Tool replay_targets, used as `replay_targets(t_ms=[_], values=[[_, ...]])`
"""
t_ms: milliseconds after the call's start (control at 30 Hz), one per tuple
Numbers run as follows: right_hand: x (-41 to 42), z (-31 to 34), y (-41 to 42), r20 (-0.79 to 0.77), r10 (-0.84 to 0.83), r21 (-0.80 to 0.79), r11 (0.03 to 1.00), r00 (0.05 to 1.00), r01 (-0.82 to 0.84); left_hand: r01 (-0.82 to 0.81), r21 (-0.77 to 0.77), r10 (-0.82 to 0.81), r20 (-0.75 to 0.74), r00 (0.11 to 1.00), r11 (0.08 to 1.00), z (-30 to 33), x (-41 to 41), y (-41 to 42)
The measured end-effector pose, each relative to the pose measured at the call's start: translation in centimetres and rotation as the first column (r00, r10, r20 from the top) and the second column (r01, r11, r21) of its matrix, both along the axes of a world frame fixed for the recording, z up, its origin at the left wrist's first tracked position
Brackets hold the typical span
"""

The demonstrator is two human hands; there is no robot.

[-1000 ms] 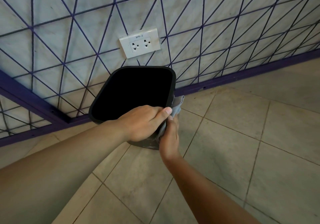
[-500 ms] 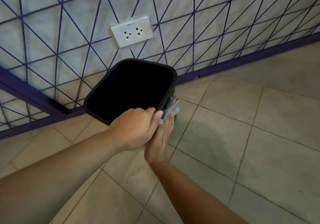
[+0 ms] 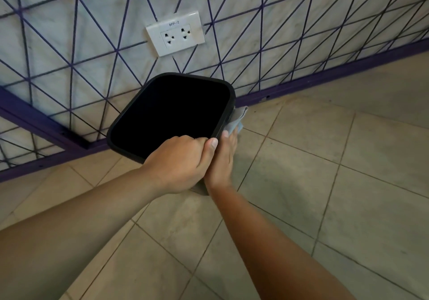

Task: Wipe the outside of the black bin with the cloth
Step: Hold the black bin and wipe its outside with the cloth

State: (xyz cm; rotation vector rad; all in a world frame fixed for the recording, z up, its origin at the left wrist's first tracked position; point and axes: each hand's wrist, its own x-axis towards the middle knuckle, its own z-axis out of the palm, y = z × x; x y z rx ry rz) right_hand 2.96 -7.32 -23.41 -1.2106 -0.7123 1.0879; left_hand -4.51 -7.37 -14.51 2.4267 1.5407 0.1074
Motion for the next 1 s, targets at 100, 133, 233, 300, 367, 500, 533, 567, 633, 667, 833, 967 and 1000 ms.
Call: replay_targets(t_ms=[100,133,233,300,367,500,533,567,633,667,833,967,1000], values=[[-0.7,0.9,-0.4,-0.063,-0.004,-0.04,0.999,0.998,0.001,0.008,-0.004,-0.008,0.008,1.0,1.0,0.0,-0.1,-0.2],[-1.1,1.0,-1.4,-0.036,0.003,-0.025,1.0,0.999,-0.004,0.008,-0.009,-0.008,0.008,1.0,1.0,0.0,-0.2,-0.3],[-0.7,0.3,-1.6,-0.006,0.018,0.04,0.999,1.0,-0.018,-0.008,-0.012,0.008,-0.004,1.0,1.0,0.0,-0.2,-0.4],[0.4,-0.1,0.9,-0.064,-0.014,-0.028,1.0,0.998,0.013,-0.029,-0.014,0.029,0.002,1.0,0.999,0.0,0.0,-0.2],[0.4,0.1,1.4,-0.092,-0.003,-0.056,0.998,0.996,-0.002,-0.039,-0.027,0.039,0.008,0.999,0.999,-0.1,0.0,-0.2],[-0.4,0.4,-1.3,-0.038,0.104,-0.01,0.995,0.994,-0.104,-0.042,-0.039,0.042,0.001,0.999,0.998,0.0,0.0,-0.4],[0.1,0.0,-0.4,-0.055,0.094,-0.027,0.995,0.994,-0.096,-0.05,-0.037,0.051,0.006,0.999,0.998,0.1,0.0,-0.3],[0.7,-0.1,0.9,-0.086,0.09,-0.066,0.993,0.992,-0.096,-0.058,-0.026,0.059,0.009,0.998,0.998,0.0,0.1,-0.3],[1.5,0.3,2.9,-0.167,0.103,-0.119,0.985,0.981,-0.124,-0.069,-0.011,0.069,0.0,0.998,0.998,0.0,0.2,-0.3],[1.3,0.7,2.6,-0.15,0.113,-0.114,0.985,0.982,-0.13,-0.071,-0.019,0.071,0.002,0.997,0.997,0.0,0.1,-0.4],[-0.1,0.7,-2.3,0.034,0.147,-0.051,0.988,0.989,-0.145,-0.061,-0.052,0.061,0.015,0.998,0.997,0.2,-0.1,-0.4],[1.3,0.7,1.3,-0.07,0.094,-0.084,0.991,0.993,-0.099,-0.069,-0.033,0.068,-0.015,0.998,0.997,0.1,0.2,-0.4],[1.3,0.9,1.7,-0.088,0.086,-0.076,0.993,0.992,-0.093,-0.072,-0.037,0.071,-0.019,0.997,0.997,0.2,0.2,-0.4]])
